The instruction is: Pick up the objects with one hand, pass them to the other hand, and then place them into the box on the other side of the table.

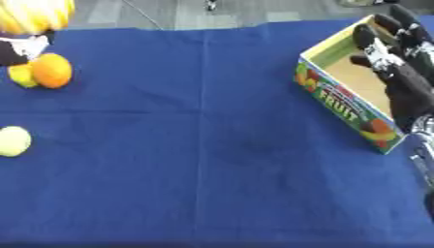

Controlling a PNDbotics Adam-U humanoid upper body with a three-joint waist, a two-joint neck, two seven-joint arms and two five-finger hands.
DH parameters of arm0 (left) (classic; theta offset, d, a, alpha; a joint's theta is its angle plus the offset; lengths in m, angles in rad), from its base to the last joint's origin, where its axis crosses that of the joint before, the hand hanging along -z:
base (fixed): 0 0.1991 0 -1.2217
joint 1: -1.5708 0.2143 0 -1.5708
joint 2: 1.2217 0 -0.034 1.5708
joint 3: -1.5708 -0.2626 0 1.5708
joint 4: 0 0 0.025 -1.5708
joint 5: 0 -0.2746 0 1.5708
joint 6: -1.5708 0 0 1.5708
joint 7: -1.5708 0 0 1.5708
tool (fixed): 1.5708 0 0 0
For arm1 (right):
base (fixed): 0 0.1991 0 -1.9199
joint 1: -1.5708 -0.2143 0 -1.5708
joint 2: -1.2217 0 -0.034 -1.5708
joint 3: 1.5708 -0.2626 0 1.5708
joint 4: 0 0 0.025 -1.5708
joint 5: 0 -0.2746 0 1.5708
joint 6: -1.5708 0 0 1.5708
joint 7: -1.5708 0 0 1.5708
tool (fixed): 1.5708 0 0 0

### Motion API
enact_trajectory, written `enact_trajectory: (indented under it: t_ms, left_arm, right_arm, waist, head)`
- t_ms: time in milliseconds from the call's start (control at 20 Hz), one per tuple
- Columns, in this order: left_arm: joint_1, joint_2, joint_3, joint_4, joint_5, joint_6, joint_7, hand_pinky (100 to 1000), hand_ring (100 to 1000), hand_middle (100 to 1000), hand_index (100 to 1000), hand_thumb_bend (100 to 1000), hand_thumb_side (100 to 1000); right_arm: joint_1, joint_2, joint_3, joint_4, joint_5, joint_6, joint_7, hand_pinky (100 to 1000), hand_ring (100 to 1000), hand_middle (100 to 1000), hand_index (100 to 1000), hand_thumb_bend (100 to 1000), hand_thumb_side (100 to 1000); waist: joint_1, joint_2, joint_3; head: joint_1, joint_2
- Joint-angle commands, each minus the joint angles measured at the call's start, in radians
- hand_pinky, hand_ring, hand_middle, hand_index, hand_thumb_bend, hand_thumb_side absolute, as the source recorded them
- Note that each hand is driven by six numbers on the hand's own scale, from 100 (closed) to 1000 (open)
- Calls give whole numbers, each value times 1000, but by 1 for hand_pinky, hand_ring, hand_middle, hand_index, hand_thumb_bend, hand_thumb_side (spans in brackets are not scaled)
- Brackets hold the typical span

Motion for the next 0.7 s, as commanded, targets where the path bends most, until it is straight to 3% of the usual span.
enact_trajectory:
  t_ms: [50, 400, 700]
  left_arm:
    - [-33, -17, -6, -32, -19, 5, -19, 584, 509, 458, 528, 147, 100]
    - [-63, -94, -64, 38, -50, -44, -98, 586, 515, 471, 529, 186, 100]
    - [-84, -136, -104, 117, -57, -119, -158, 587, 522, 476, 534, 191, 100]
  right_arm:
    - [-24, -39, 9, -21, -9, 0, 25, 734, 836, 938, 991, 450, 334]
    - [-93, -72, 55, -21, 13, 5, 93, 735, 838, 933, 987, 468, 294]
    - [-204, -131, 131, -21, 102, 20, 226, 736, 836, 919, 978, 536, 235]
  waist:
    - [-7, -31, 1]
    - [-11, -36, -6]
    - [-15, -42, -13]
  head:
    - [-10, -4]
    - [-2, -11]
    - [-4, -11]
